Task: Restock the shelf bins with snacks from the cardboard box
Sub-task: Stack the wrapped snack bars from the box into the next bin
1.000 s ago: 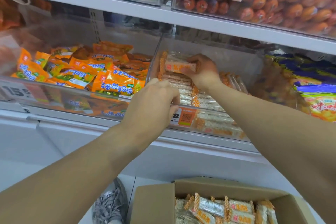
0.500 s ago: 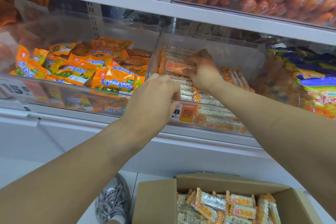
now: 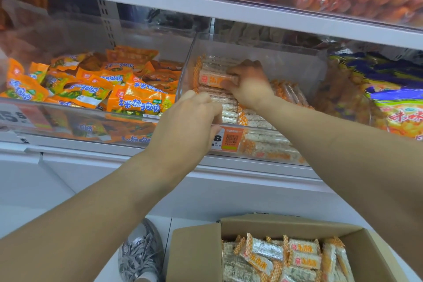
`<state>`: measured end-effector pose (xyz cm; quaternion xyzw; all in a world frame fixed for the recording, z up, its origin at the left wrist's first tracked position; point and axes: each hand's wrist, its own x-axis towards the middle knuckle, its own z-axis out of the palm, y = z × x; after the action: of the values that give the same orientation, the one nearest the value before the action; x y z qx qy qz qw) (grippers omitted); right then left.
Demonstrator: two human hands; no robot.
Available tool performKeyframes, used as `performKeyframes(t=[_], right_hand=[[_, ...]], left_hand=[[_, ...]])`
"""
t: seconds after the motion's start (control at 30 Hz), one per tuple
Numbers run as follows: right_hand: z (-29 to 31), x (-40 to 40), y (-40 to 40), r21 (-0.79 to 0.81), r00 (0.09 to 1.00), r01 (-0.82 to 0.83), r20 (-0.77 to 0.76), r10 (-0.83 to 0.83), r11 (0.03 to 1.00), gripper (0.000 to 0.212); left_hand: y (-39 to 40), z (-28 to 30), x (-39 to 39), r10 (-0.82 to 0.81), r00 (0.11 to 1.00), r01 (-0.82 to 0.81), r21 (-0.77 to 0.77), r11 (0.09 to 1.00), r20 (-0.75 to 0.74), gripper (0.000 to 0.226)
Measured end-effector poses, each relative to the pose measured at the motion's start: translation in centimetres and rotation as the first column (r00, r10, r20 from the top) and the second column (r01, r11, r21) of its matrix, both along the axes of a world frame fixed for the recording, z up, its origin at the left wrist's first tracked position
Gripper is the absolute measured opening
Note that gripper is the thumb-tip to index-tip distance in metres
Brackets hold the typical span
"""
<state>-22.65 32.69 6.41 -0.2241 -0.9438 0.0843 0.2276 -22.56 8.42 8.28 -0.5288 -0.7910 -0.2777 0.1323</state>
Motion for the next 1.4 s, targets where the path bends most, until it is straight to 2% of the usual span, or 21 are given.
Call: performKeyframes(t=[0.2, 0.33, 0.47, 0.53, 0.6, 0.67, 0.7, 0.77, 0.8, 0.87, 0.93, 1.0, 1.07, 1.13, 1.27, 1.4], right_hand=[[0.0, 0.6, -0.3, 0.048, 1.000, 0.005, 0.011, -0.005, 0.999, 0.030], [2.2, 1.6, -0.9, 0.011, 0.996, 0.028, -0.080, -0.027, 1.000, 0.028], [4.7, 5.4, -2.8, -0.076, 0.984, -0.060, -0.174, 0.046, 0.995, 0.020], [5.3, 9.5, -5.1, -0.077, 0.964, -0.145, -0.234, 0.124, 0.986, 0.020], [5.5, 14.8, -7.9, -0.063, 0.918, -0.242, -0.337, 0.208, 0.968, 0.019], [4.5, 20.0, -9.9, -0.052, 0.877, -0.328, -0.388, 0.283, 0.943, 0.017], [3.2, 22.4, -10.2, -0.070, 0.880, -0.344, -0.371, 0.295, 0.937, 0.017], [-0.4, 26.6, -10.0, -0.158, 0.922, -0.319, -0.279, 0.268, 0.934, 0.017], [-2.8, 28.3, -9.5, -0.232, 0.955, -0.269, -0.193, 0.227, 0.935, 0.016], [-7.6, 31.3, -7.9, -0.379, 0.988, -0.088, 0.085, 0.130, 0.921, 0.017], [-11.9, 34.1, -5.9, -0.428, 0.900, 0.110, 0.427, 0.094, 0.897, 0.021], [-14.8, 36.5, -4.9, -0.478, 0.770, 0.263, 0.628, 0.117, 0.838, 0.038], [-17.2, 38.7, -4.7, -0.530, 0.728, 0.377, 0.677, 0.111, 0.759, 0.052], [-19.3, 40.4, -5.0, -0.533, 0.749, 0.427, 0.661, 0.044, 0.731, 0.052], [-23.1, 42.0, -5.0, -0.494, 0.760, 0.405, 0.649, 0.017, 0.769, 0.062], [-24.9, 41.1, -2.3, -0.462, 0.759, 0.405, 0.652, -0.008, 0.789, 0.077]], left_hand=[[-0.3, 0.0, 0.2, 0.015, 1.000, -0.015, -0.020, 1.000, 0.013, 0.009], [-0.2, 0.0, -0.1, 0.003, 1.000, -0.003, -0.024, 1.000, 0.001, 0.009], [0.0, -0.1, -0.5, 0.029, 0.999, -0.031, -0.065, 0.997, -0.040, 0.008], [0.1, 0.1, 0.1, -0.015, 0.998, 0.017, 0.030, 0.999, -0.055, 0.006], [0.5, 0.6, 1.7, -0.144, 0.990, 0.143, 0.181, 0.973, -0.004, 0.005], [1.2, 0.7, 4.3, -0.269, 0.959, 0.245, 0.211, 0.946, 0.090, 0.005], [1.5, 0.3, 5.8, -0.313, 0.937, 0.288, 0.168, 0.943, 0.153, 0.004], [2.1, -1.5, 8.5, -0.354, 0.882, 0.381, -0.028, 0.924, 0.311, 0.009], [2.4, -2.8, 9.6, -0.345, 0.862, 0.429, -0.171, 0.887, 0.372, 0.014], [3.0, -5.9, 11.3, -0.335, 0.865, 0.486, -0.457, 0.745, 0.373, 0.021], [3.7, -9.0, 13.2, -0.323, 0.870, 0.491, -0.609, 0.623, 0.371, 0.024], [4.5, -12.2, 15.3, -0.275, 0.865, 0.495, -0.621, 0.608, 0.420, 0.022], [5.0, -15.4, 17.5, -0.194, 0.871, 0.457, -0.595, 0.662, 0.452, 0.019], [4.9, -18.5, 19.2, -0.104, 0.887, 0.381, -0.585, 0.716, 0.450, 0.024], [4.2, -24.2, 20.1, -0.089, 0.934, 0.318, -0.689, 0.652, 0.347, 0.050], [5.7, -26.3, 19.5, -0.076, 0.955, 0.268, -0.725, 0.634, 0.287, 0.062]])
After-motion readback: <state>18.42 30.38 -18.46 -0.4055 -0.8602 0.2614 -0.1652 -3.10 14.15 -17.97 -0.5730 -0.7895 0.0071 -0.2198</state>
